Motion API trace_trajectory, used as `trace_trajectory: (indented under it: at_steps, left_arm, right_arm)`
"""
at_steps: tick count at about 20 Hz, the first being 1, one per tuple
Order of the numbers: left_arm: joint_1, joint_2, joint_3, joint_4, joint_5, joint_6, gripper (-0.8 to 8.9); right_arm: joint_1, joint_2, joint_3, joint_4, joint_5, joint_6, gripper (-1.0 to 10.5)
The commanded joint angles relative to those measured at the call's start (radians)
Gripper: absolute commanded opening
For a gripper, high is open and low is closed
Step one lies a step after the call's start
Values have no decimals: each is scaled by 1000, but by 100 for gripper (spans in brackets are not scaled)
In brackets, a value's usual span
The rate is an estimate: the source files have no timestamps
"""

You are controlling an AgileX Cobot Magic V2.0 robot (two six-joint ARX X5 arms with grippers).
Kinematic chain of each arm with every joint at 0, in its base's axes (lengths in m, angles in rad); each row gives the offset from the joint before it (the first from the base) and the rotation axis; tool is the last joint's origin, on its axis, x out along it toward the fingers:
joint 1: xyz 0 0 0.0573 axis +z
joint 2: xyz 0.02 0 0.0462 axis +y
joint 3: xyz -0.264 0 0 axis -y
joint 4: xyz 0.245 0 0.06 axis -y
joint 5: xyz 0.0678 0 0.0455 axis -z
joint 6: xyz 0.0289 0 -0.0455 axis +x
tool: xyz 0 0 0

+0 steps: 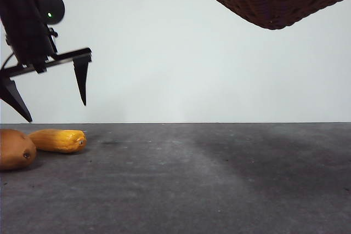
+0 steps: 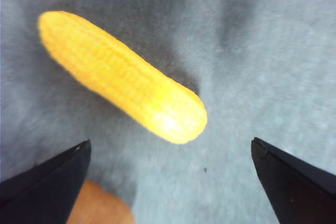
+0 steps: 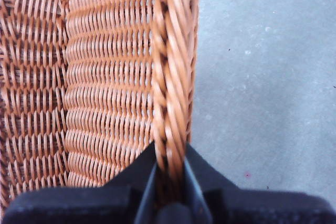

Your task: Help me put the vegetables on the table into the basket

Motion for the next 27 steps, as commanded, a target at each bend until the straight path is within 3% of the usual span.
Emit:
trace_trajectory:
  at_steps: [1,8,15,18,27]
  left_arm:
    - [-9,39,-2,17,-8,-15,593]
    - [-9,86,-2,51,-49,-25,593]
    - [-7,131,-2,116,-55,-52,592]
    - [-4,134,-2,139,-54,-56,467]
    - [15,178,-2,148,-39,-47,462]
  right_arm:
    - [-1,-6,6,2,-8,-5,-12]
    - [0,-11,6,-19,-61,-13,-12]
    - [0,-10,6,-47,-60,-39,-12]
    - [0,-10,6,-47,-60,-40,-12]
    - [0,-10,6,-43,-61,-50,-12]
